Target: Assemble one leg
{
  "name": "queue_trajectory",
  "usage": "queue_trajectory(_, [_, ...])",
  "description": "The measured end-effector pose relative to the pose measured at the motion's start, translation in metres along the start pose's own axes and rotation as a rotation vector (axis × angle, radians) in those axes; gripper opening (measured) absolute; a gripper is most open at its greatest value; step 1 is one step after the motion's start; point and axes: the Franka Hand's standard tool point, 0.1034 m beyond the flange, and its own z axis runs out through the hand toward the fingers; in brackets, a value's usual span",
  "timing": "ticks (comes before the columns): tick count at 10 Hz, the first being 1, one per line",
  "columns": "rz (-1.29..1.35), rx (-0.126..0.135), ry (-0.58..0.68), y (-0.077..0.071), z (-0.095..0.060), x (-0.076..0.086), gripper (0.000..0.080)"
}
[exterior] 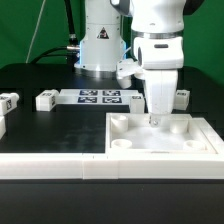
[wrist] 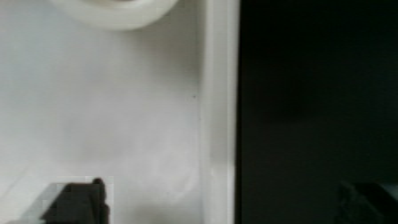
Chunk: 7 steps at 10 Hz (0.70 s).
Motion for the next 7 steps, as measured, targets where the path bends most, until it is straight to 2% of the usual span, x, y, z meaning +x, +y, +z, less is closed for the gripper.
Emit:
queue_trajectory(1, [0.016, -0.002, 0.000, 0.000, -0.001, 0.001, 0.0648])
queue_trajectory(3, [0.135, -0.032, -0.012, -0.017, -0.029, 0.013, 0.0649])
queue_trajectory(6, [0.192, -0.053, -0.019, -0.033, -0.046, 0.023, 0.0649])
queue_trajectory(7, [0.193, -0.049, -0.019, -0.033, -0.044, 0.021, 0.0649])
